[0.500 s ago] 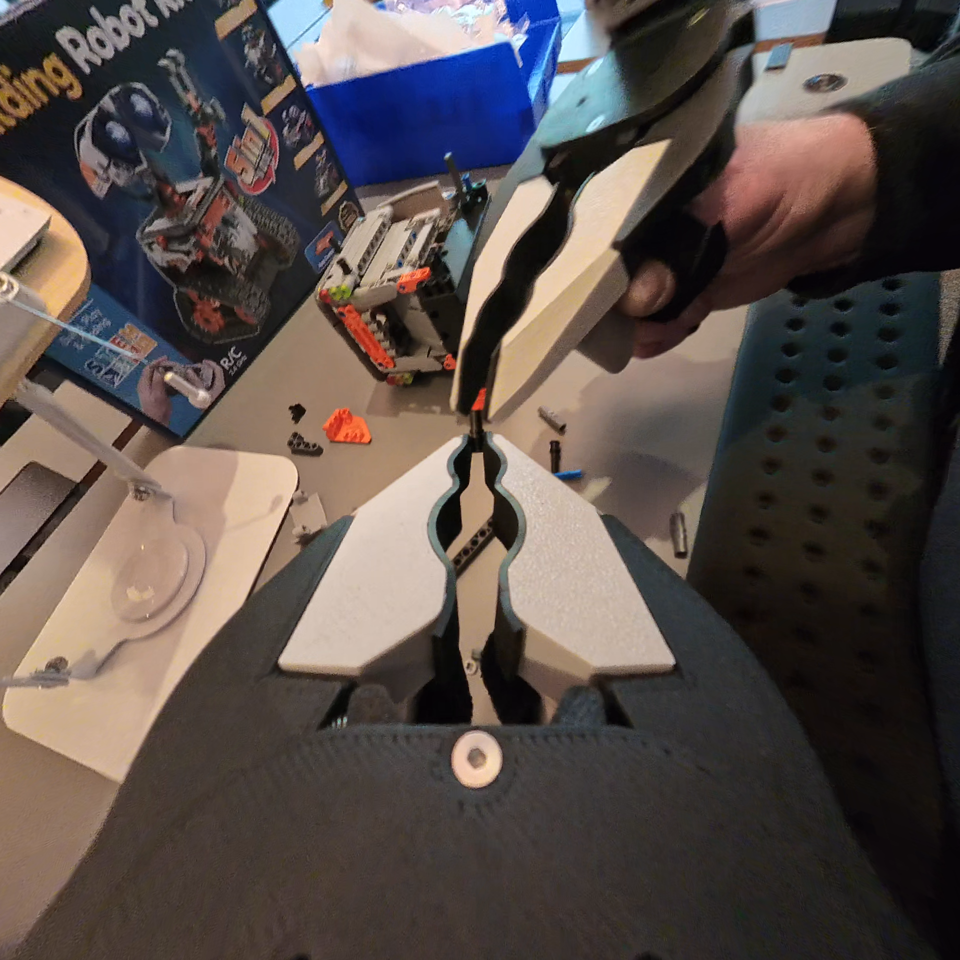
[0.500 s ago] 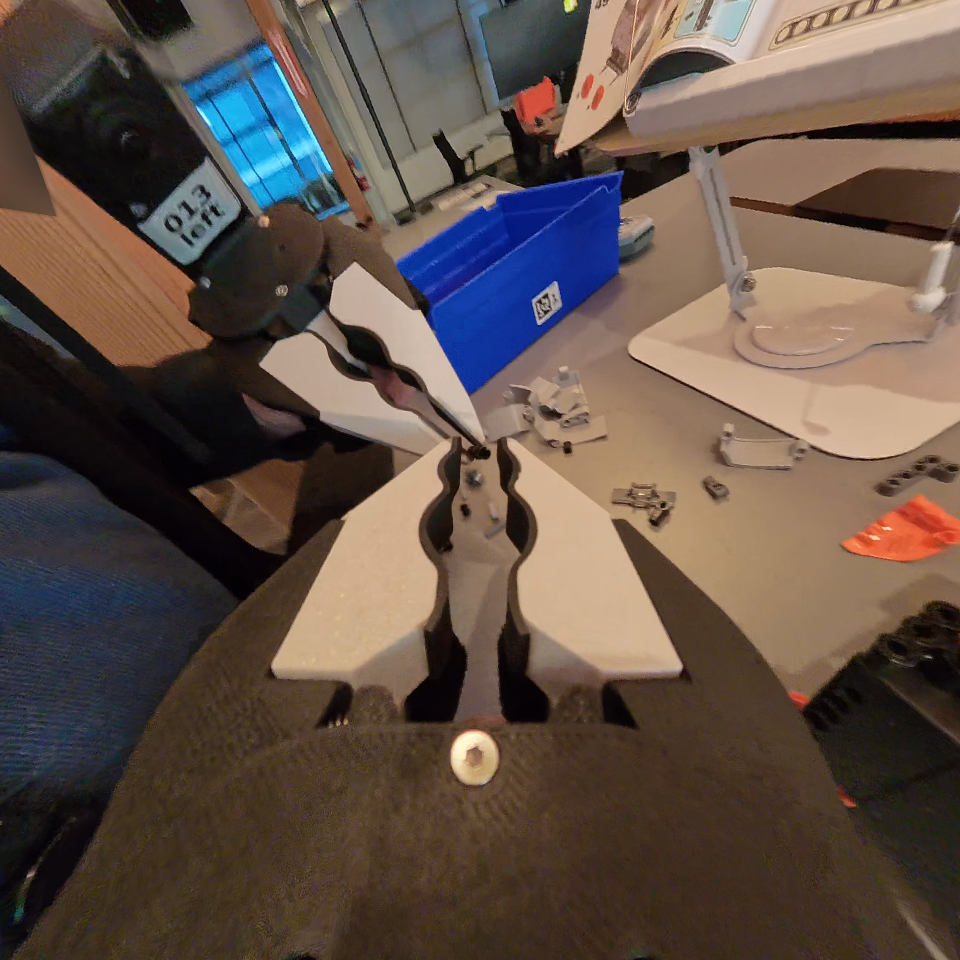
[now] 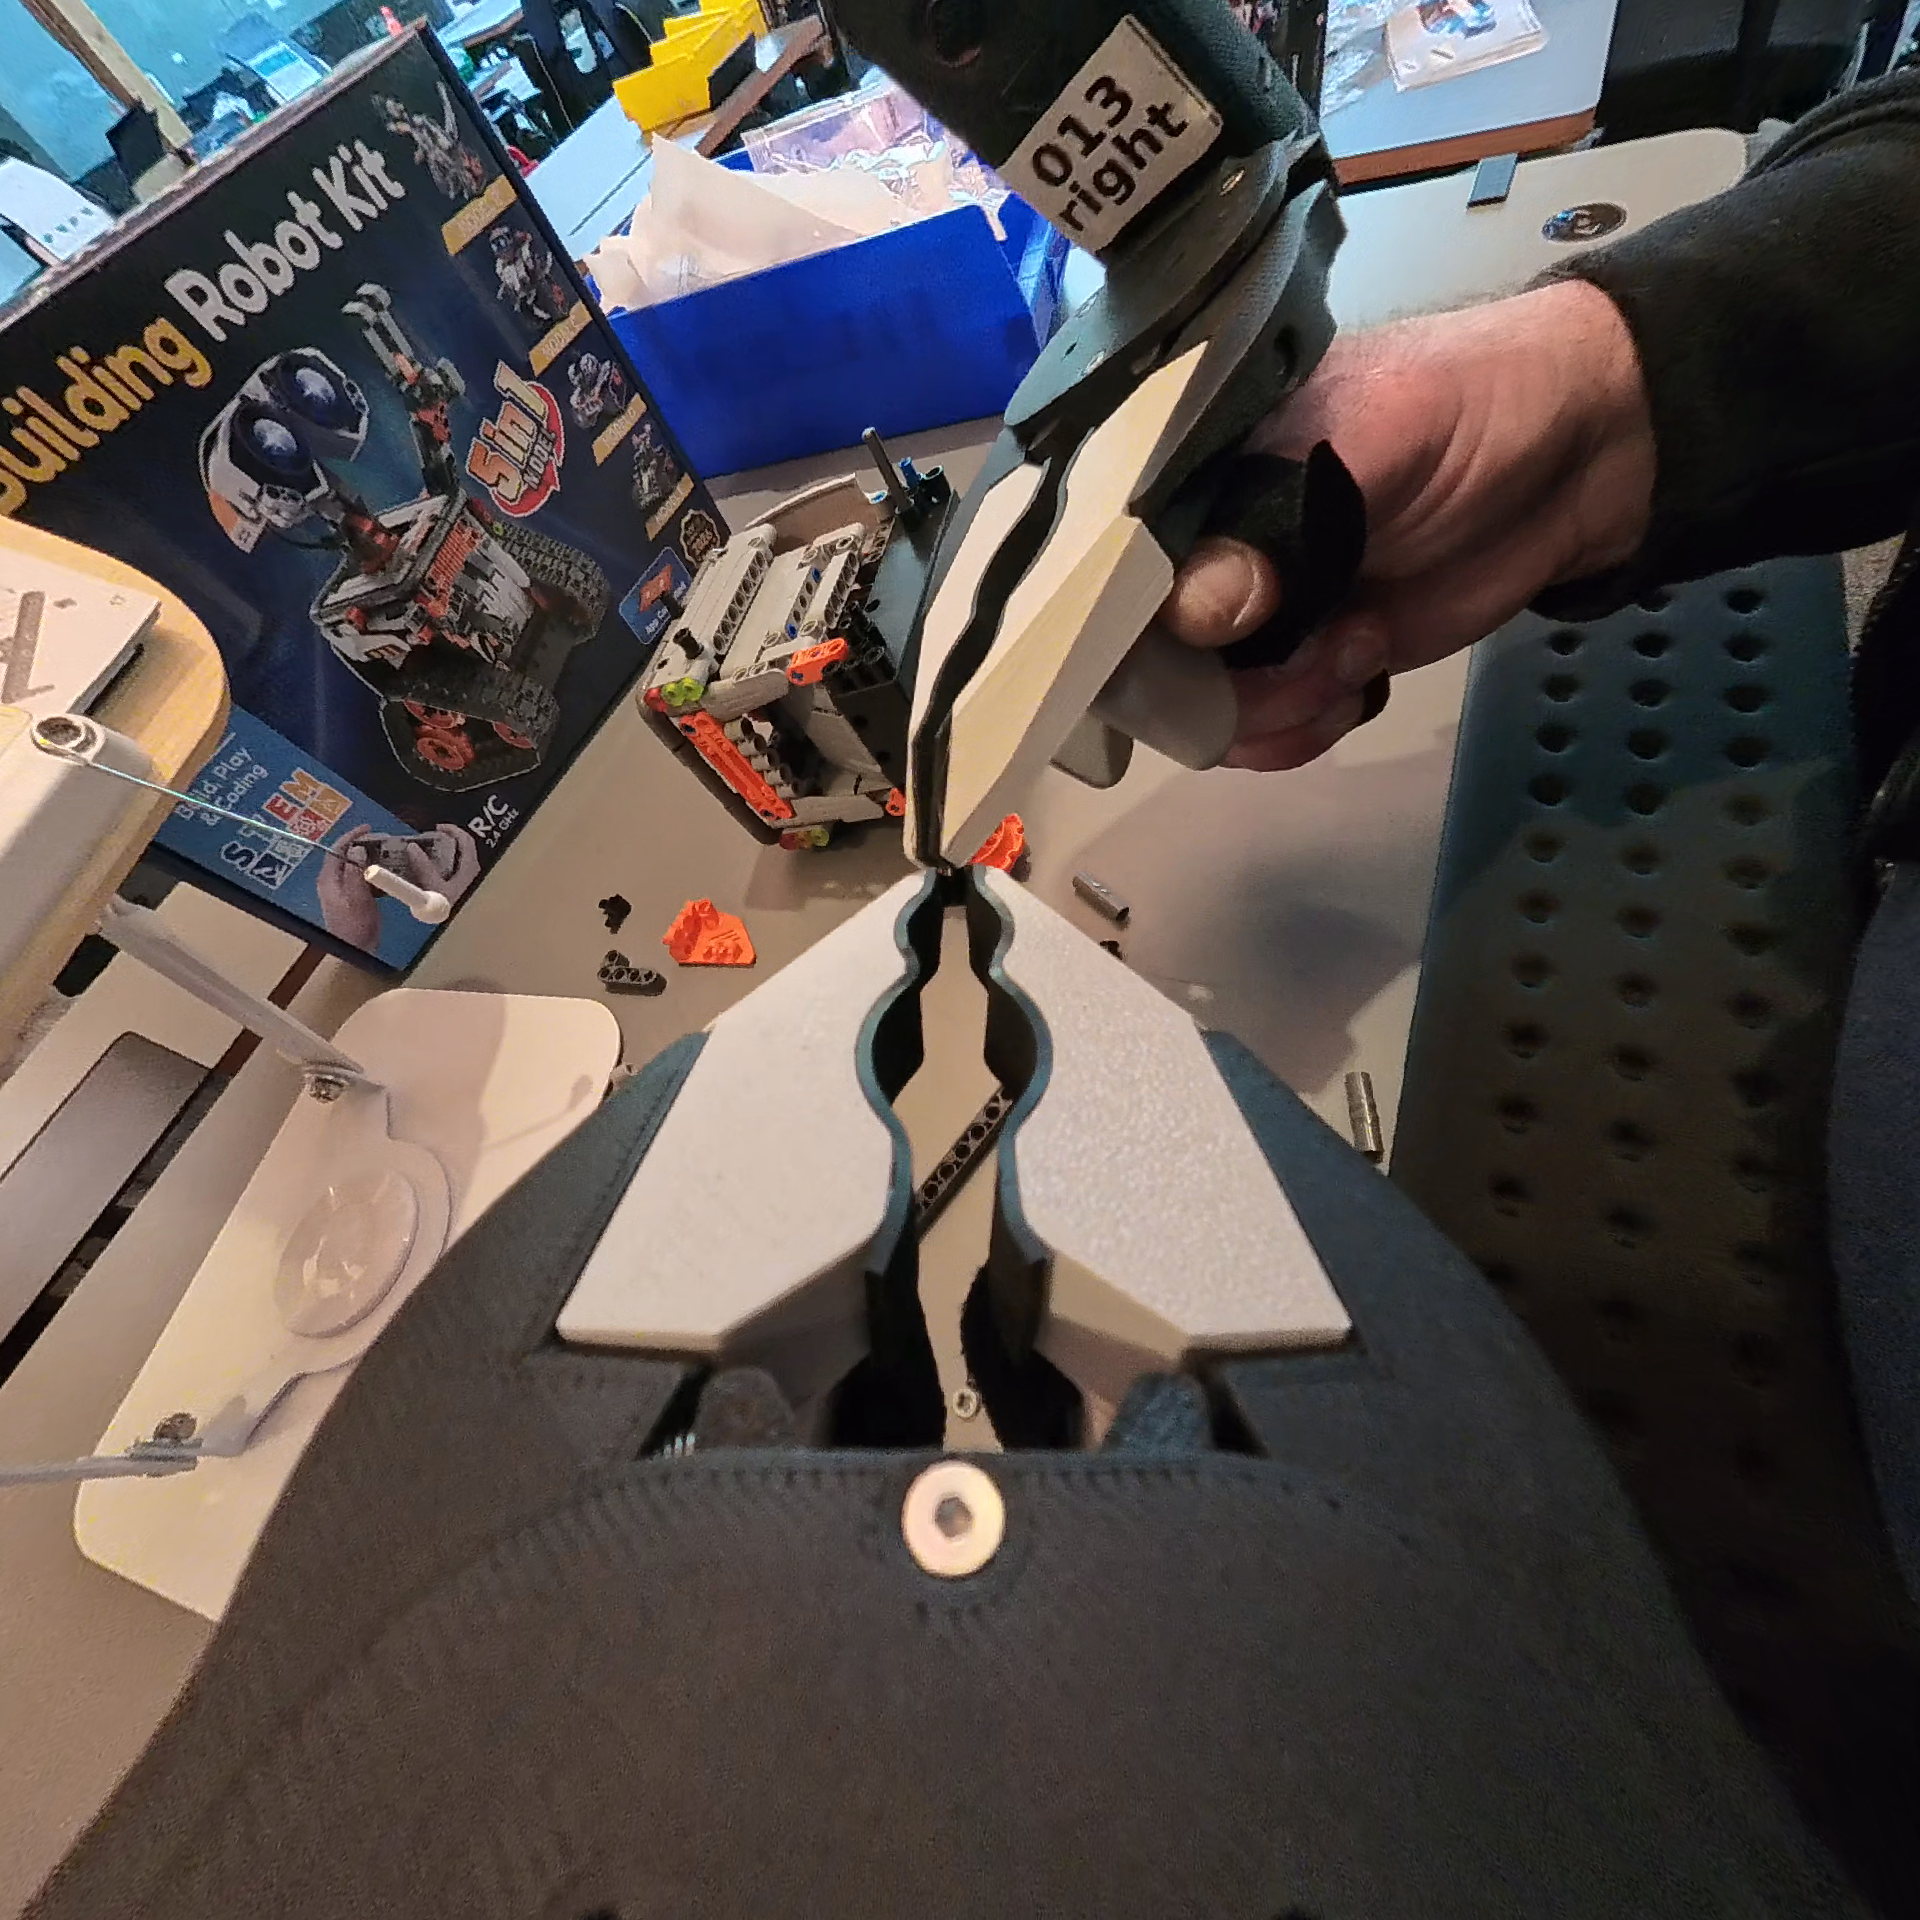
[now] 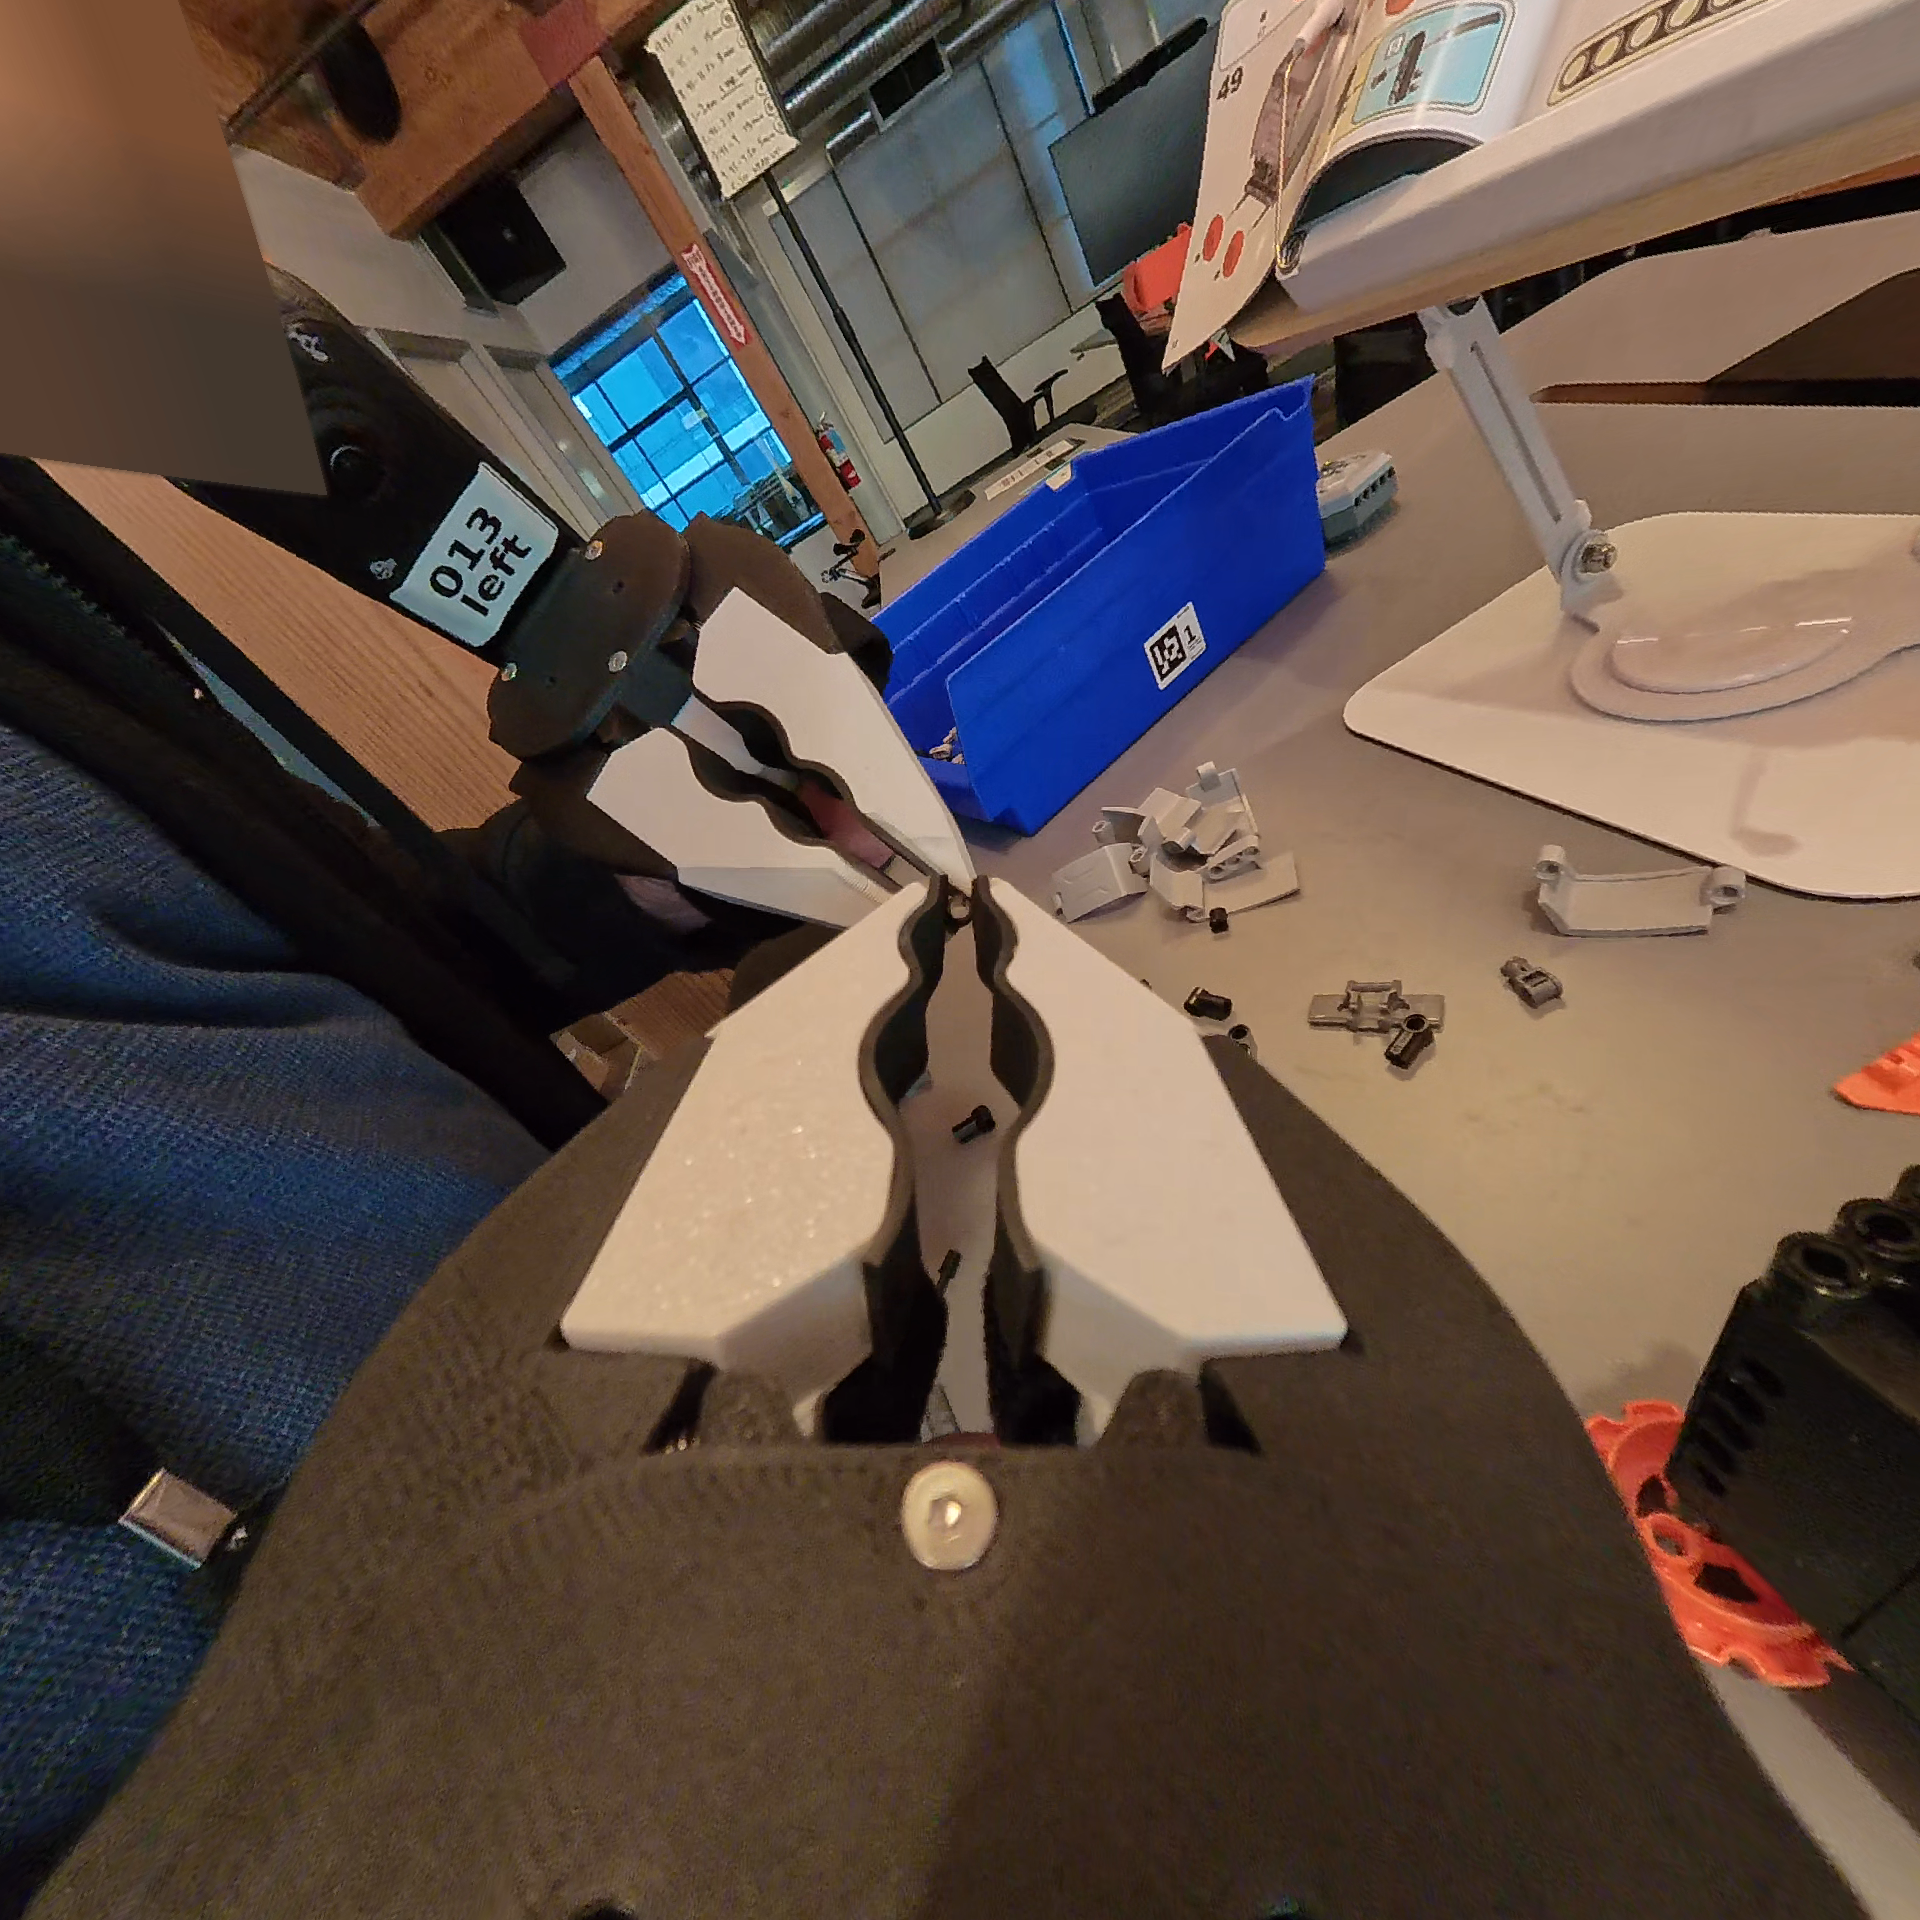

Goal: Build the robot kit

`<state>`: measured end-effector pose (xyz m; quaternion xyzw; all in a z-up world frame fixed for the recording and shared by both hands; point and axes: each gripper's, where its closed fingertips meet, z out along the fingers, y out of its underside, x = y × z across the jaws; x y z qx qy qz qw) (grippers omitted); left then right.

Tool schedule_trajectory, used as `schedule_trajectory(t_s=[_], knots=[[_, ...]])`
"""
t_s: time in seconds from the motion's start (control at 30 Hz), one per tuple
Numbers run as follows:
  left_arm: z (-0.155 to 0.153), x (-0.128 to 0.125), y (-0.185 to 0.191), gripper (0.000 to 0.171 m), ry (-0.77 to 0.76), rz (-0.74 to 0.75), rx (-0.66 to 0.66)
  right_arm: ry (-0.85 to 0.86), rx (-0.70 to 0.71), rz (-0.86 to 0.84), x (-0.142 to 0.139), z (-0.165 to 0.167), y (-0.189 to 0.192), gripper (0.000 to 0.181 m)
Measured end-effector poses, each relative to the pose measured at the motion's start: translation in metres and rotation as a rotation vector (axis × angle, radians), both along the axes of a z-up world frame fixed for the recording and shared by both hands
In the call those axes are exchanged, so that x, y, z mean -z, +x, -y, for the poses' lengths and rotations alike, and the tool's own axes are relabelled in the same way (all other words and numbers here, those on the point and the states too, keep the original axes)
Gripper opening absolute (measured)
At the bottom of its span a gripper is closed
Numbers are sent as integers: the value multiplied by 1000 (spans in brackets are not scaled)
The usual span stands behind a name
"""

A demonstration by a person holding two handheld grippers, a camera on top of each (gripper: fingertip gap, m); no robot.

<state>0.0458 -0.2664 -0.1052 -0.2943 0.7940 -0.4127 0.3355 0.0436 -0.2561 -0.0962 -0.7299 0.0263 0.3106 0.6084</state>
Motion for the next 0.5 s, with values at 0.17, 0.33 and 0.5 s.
schedule_trajectory(t_s=[0.17,0.33,0.5], knots=[[0,-1,1,3,-12,11,-3,4,14,17,-1,0,1,2],[1,-2,2,3,-48,20,-12,17,26,19,-2,1,2,2],[1,-3,2,3,-66,29,-15,21,33,27,-3,1,2,2]])
